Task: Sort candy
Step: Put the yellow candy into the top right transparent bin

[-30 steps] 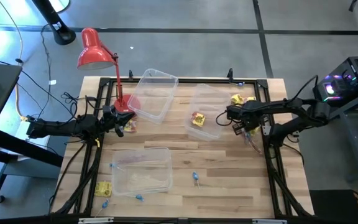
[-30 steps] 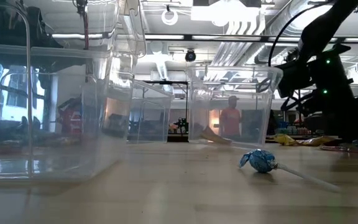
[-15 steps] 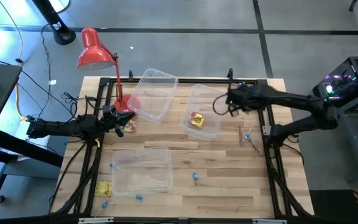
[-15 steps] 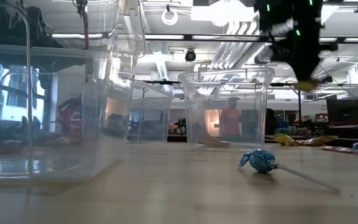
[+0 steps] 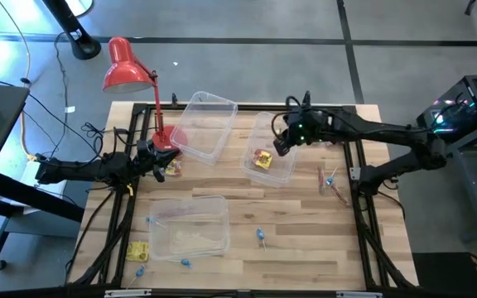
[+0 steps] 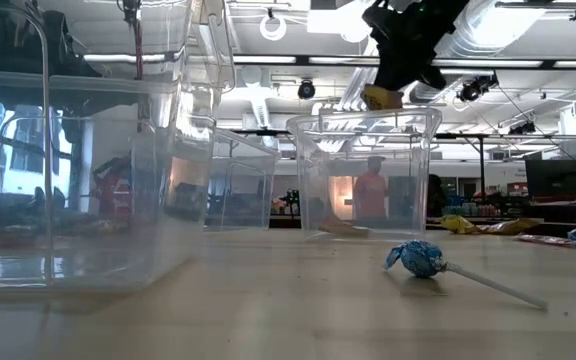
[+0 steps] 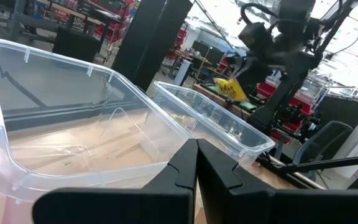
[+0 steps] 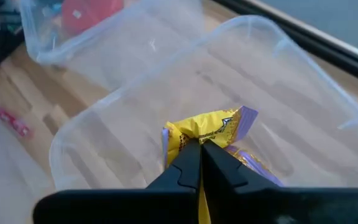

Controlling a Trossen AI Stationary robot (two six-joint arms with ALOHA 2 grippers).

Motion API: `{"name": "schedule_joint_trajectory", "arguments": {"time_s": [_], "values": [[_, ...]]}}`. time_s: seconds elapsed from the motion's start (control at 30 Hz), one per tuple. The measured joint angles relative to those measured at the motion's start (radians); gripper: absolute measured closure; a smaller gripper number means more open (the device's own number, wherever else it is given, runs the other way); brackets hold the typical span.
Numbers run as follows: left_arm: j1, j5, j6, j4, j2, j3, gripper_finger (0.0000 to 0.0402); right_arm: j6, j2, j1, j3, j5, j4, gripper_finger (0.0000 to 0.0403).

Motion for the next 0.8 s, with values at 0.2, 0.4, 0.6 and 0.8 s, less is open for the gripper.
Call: {"name": "schedule_joint_trajectory", "arguments": {"time_s": [0.2, 0.4, 0.6, 0.8], "values": [[0.000, 0.000, 0.000, 0.000, 0.000, 0.000, 0.0401, 0.009, 0.007, 0.038, 0.000, -0.030, -0.080, 0.0331], [0.000, 0.000, 0.000, 0.000, 0.000, 0.000, 0.0401, -0.036, 0.007, 0.074, 0.005, -0.031, -0.034, 0.0246], [0.000, 0.000, 0.000, 0.000, 0.000, 0.000, 0.0401, -0.015, 0.002, 0.038, 0.157, 0.229, -0.336, 0.0221], [0.000, 0.000, 0.000, 0.000, 0.000, 0.000, 0.0402, 0.097, 0.001, -0.078, 0.185, 0.389, -0.527, 0.0219]]}}
